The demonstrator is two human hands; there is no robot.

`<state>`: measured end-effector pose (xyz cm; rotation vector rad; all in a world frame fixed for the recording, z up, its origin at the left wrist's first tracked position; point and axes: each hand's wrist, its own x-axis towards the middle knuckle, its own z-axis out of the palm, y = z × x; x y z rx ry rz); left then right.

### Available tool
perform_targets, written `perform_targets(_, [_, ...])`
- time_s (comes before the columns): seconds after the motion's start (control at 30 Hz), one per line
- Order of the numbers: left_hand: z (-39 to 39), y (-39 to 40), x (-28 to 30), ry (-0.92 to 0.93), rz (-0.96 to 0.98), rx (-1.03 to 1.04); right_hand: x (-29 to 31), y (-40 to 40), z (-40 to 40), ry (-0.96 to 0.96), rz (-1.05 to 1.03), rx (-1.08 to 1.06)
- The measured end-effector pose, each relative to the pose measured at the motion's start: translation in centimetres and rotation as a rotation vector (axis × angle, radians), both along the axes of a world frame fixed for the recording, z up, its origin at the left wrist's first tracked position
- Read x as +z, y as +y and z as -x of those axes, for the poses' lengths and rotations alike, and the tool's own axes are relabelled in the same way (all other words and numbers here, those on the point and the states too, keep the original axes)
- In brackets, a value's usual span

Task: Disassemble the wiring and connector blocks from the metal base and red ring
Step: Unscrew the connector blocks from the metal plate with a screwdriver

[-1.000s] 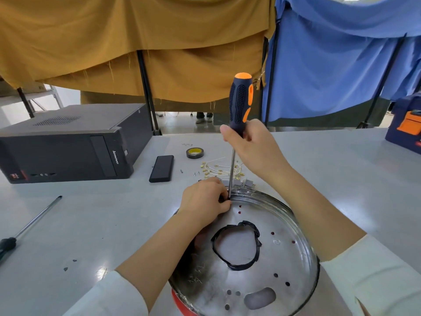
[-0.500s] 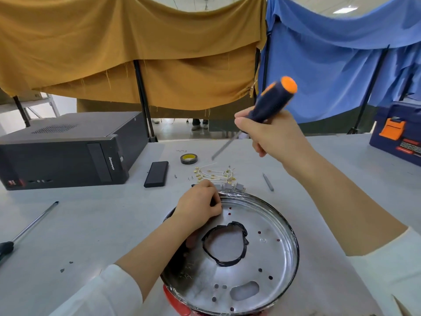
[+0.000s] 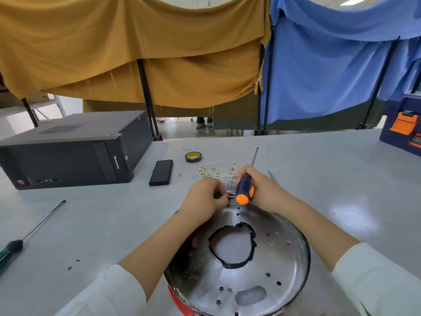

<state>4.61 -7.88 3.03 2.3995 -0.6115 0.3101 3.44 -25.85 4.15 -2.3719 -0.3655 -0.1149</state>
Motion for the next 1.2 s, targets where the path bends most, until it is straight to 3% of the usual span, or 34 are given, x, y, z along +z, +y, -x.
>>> perform_targets(0.13, [-0.2,0.3,0.2,0.095,0.258,0.045,-1.0,0.1,-0.7,0.051,0.121,0.019])
perform_targets(0.43, [-1.5,1.8,2.3,0.284,0.622,0.049,-1.2,-0.2,-2.6,0.173,0.126,-0.031])
perform_targets(0.77, [-9.5,7.8,-0.6,0.189,0.118,0.352,-1.2,-1.5,-4.0,0.153,0.109,-0.019])
perform_targets(0.97, [-13.6,6.6,-2.8,0.135,-0.307,0.314,-1.9,-1.9,-4.5,0.152,0.093,0.006])
perform_targets(1.2, [-15.9,5.6,-3.0,0.12,-0.4,0.319,-2.0,-1.9,-4.3,0.145,0.095,0.0])
